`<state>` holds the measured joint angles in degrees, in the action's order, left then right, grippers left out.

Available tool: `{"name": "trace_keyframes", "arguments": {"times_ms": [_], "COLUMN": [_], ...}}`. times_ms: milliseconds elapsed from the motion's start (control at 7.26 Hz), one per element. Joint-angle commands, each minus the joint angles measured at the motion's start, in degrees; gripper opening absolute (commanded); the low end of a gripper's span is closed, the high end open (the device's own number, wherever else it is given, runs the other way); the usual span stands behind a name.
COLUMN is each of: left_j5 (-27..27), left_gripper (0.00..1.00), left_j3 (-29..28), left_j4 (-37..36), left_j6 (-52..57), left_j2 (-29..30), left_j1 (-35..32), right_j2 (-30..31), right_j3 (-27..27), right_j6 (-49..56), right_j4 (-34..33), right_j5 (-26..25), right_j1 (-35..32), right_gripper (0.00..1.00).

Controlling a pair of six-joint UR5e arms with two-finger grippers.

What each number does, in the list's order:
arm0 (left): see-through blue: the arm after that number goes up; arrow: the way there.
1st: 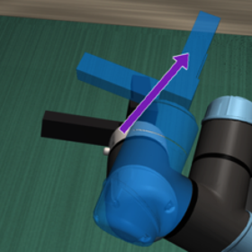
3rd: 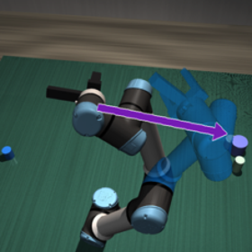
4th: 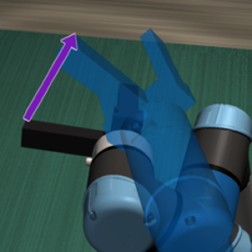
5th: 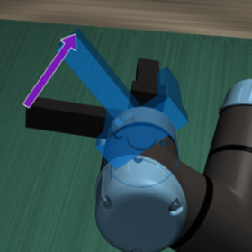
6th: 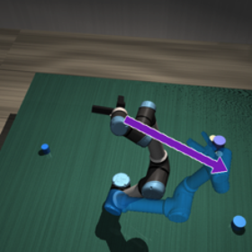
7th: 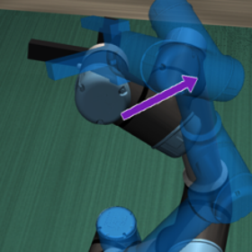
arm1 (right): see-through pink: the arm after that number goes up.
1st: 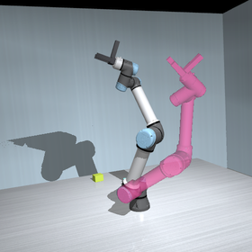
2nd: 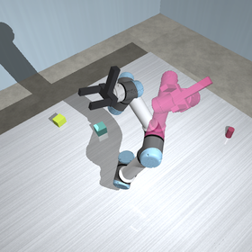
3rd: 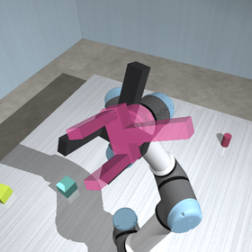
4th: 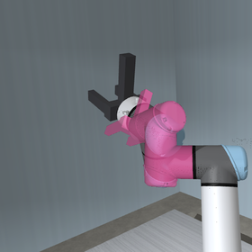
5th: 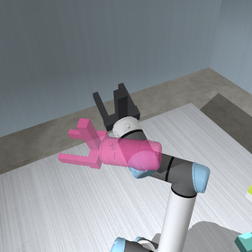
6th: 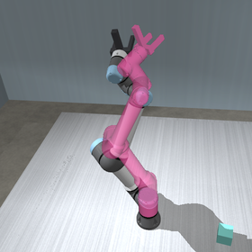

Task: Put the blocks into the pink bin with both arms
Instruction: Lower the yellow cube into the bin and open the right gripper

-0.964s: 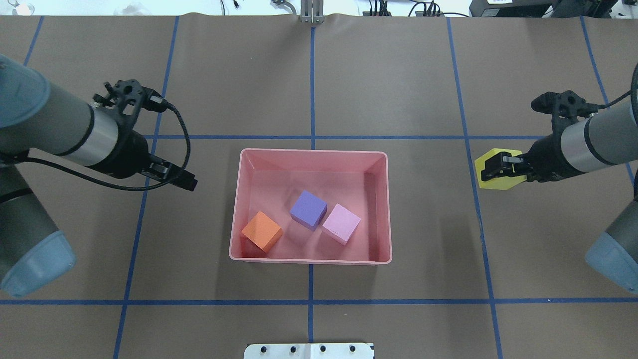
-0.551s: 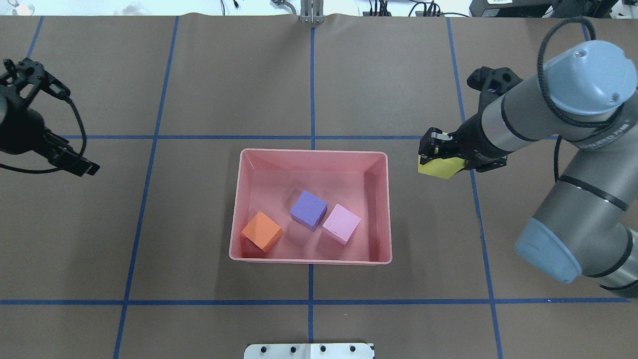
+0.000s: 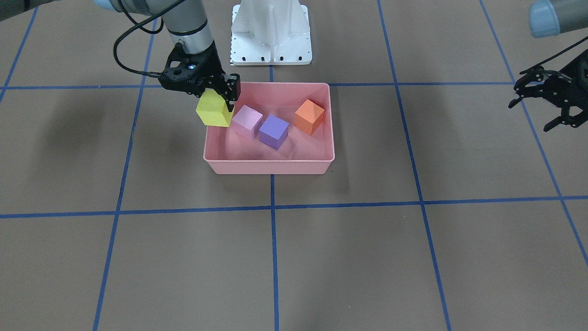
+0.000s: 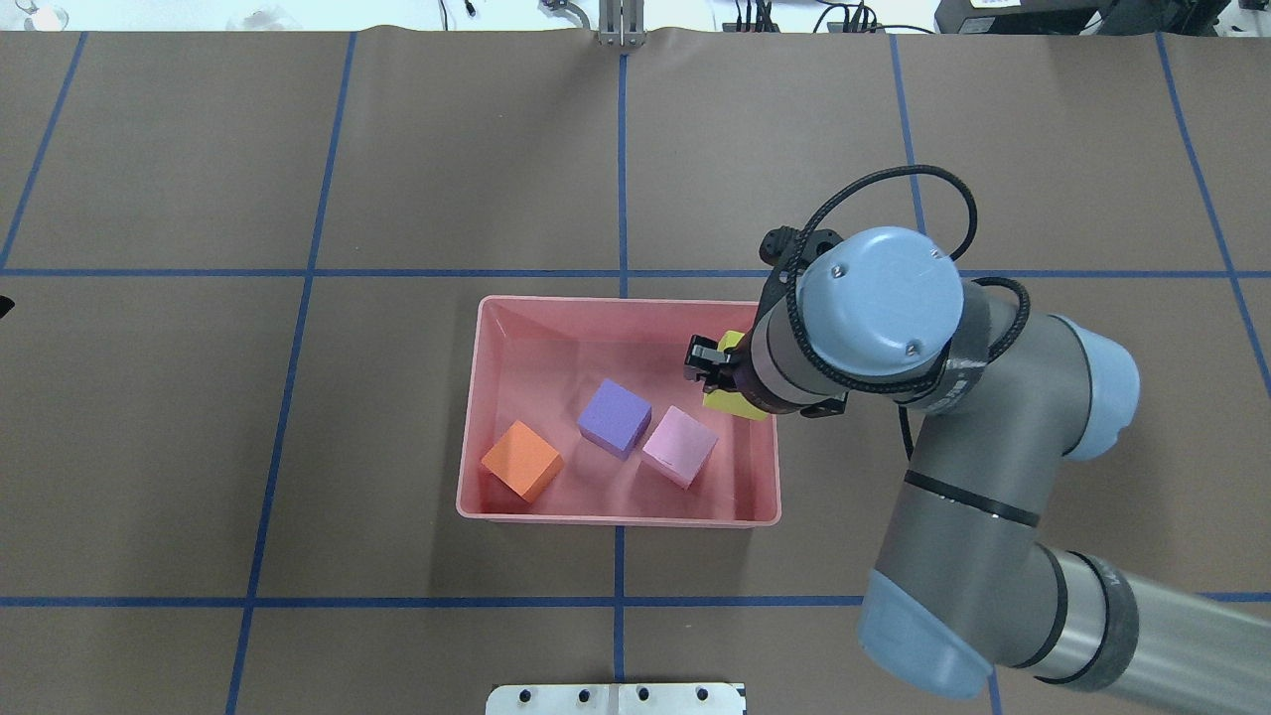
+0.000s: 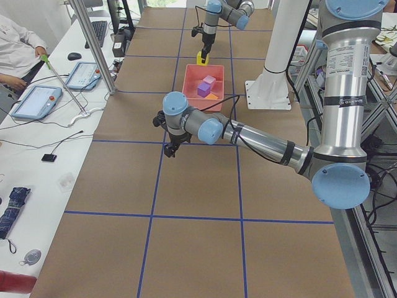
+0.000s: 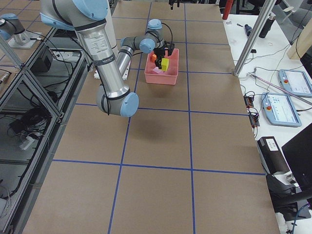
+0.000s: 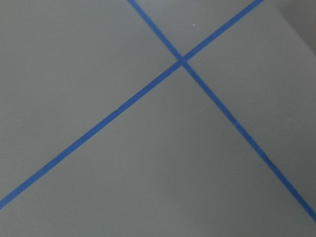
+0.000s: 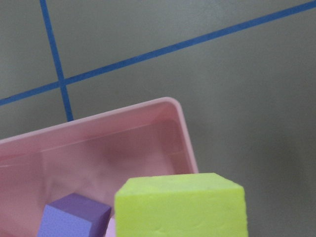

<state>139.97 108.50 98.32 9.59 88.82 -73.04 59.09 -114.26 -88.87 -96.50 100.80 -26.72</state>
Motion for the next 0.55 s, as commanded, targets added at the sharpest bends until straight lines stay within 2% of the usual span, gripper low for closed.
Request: {"name": "trace_keyframes", "arguments": {"times_ms": [0,276,413], "left_j5": [0.75,0.48,0.14], "left_gripper": [1.00,1.00,1.00], "left_j3": [-1.01,-3.02,-4.42], "left_j4": [-0.06,0.20,0.55], "left_j6": [0.61,0.61,0.96], "left_j2": [-0.23,-0.23,-0.31], "left_j1": [-0.79,-2.45,-3.16], "right_j2": [-1.25,-1.26,-0.99], "right_j3": [0.97,0.53,0.53], "right_j6": [-1.40,1.57,5.94], "right_j4": [-2.10,-2.55,-2.55], "right_j5": [-5.86,-4.66,1.27], "right_j1": [3.34,-0.06,-5.48], "right_gripper": [1.00,1.00,1.00]}}
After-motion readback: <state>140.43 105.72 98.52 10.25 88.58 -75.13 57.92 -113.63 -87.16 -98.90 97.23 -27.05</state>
